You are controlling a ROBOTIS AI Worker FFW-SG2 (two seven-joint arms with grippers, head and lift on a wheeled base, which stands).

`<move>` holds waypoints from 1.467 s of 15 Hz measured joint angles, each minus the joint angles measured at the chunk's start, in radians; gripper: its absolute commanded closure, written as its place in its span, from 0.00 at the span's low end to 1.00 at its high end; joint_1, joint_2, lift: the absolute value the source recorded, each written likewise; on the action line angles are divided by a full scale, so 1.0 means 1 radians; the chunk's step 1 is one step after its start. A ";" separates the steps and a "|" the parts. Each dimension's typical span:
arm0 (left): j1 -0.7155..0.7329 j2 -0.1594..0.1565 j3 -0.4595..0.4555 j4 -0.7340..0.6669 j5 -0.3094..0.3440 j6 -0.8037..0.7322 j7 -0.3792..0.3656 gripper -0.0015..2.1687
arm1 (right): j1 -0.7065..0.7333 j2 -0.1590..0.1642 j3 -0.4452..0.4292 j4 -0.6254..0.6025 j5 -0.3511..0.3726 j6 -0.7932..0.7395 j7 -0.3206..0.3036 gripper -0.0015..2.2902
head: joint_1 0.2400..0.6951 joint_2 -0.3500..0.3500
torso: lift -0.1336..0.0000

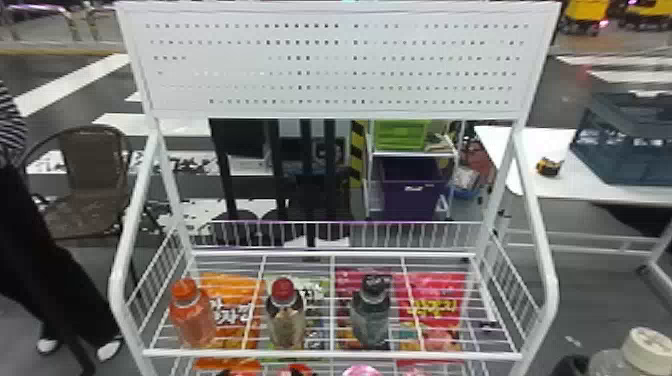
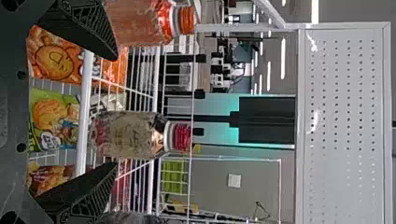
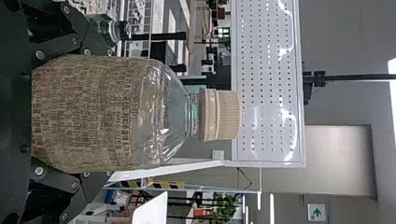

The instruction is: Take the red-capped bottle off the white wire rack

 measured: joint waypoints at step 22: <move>-0.433 -0.095 -0.055 0.468 0.115 -0.051 -0.057 0.68 | 0.033 0.000 -0.024 -0.022 -0.005 -0.028 0.000 0.37 | 0.57 0.50 | 1.00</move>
